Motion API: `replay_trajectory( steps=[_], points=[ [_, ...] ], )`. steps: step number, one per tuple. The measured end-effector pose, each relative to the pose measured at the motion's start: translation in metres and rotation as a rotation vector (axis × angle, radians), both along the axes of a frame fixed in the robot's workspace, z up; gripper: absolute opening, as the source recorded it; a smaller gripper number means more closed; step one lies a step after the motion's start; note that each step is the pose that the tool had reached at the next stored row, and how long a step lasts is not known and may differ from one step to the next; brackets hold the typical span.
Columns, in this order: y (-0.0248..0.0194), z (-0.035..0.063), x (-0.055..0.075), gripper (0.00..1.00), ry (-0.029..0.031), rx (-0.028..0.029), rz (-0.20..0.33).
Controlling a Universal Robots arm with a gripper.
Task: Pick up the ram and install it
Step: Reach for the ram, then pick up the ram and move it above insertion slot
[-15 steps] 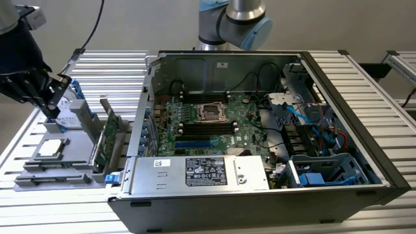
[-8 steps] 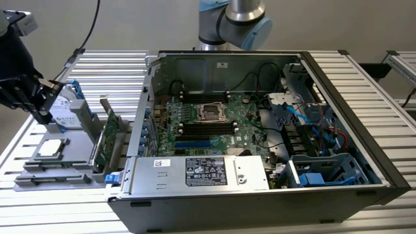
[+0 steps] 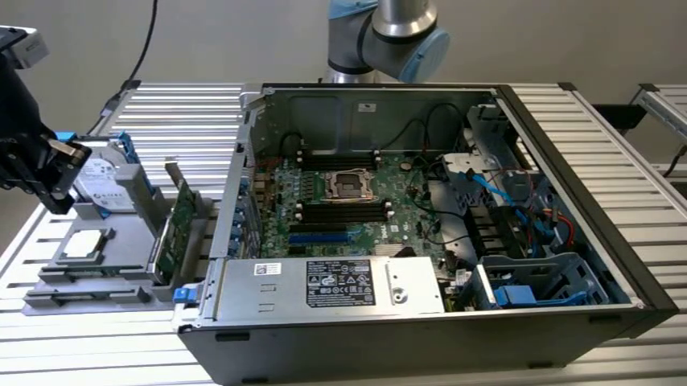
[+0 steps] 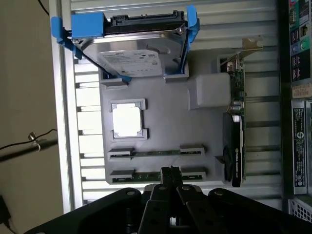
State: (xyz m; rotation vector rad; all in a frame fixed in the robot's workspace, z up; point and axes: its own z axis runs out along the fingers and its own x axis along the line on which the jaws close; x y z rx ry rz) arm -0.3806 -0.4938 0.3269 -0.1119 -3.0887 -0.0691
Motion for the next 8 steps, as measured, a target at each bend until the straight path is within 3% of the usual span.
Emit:
replay_trajectory(
  steps=[8],
  points=[
    [0.0000,0.0000,0.0000,0.11,0.0000,0.0001,0.000]
  ],
)
